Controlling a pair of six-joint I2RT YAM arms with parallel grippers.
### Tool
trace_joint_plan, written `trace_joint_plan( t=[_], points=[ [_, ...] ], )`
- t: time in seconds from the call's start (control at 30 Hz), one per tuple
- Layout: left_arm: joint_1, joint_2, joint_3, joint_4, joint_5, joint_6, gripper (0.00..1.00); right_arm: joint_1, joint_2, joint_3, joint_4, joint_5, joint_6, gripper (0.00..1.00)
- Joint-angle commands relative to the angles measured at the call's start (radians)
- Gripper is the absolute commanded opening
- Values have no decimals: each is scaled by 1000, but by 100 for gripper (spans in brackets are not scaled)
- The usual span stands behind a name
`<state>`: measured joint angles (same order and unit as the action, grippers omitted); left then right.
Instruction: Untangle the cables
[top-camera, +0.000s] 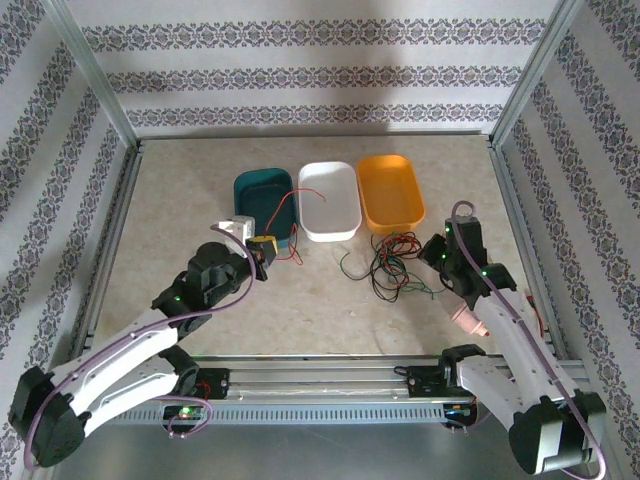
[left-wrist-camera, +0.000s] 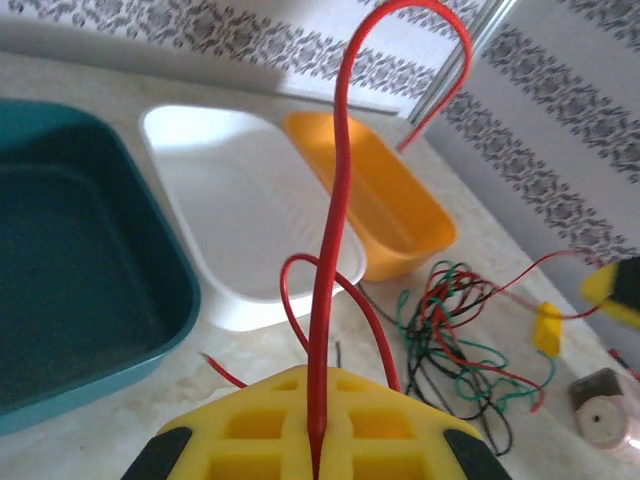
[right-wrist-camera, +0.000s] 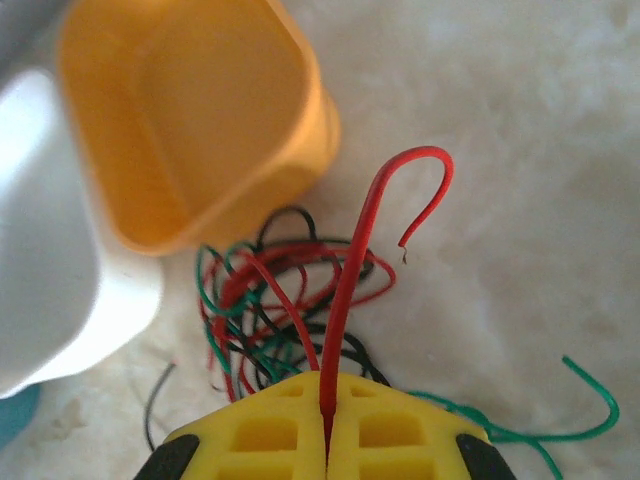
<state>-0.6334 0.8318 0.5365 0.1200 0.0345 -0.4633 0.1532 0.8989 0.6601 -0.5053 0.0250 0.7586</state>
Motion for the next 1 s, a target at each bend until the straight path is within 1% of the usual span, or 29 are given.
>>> trace_joint_plan(
  t=[0.0, 0.13, 0.2, 0.3, 0.43, 0.57, 0.63, 0.77, 0.97],
  points=[
    [12, -29, 100, -113, 14, 51, 0, 15, 8, -47, 50, -29, 66, 0],
    [27, 4, 183, -142, -170, 31, 0, 58, 20, -68, 78, -35, 60, 0],
    [54, 43, 216, -145, -219, 18, 0, 87, 23, -63, 83, -35, 40, 0],
    [114, 134, 255, -137, -223, 7, 0, 139, 17, -50, 90, -28, 6, 0],
    [208, 279, 297, -133, -230, -43, 0, 195, 12, -31, 87, -17, -33, 0],
    [275, 385, 304, -75, -232, -57, 0, 221, 2, -25, 85, -21, -46, 0],
    [304, 425, 301, -38, -206, -75, 0, 227, -6, -27, 82, -19, -53, 0],
    [338, 476, 310, 4, -153, -100, 0, 232, -14, -30, 76, -12, -62, 0],
    [340, 583, 374, -53, -98, -69, 0, 236, -9, -27, 76, -5, -68, 0]
  ],
)
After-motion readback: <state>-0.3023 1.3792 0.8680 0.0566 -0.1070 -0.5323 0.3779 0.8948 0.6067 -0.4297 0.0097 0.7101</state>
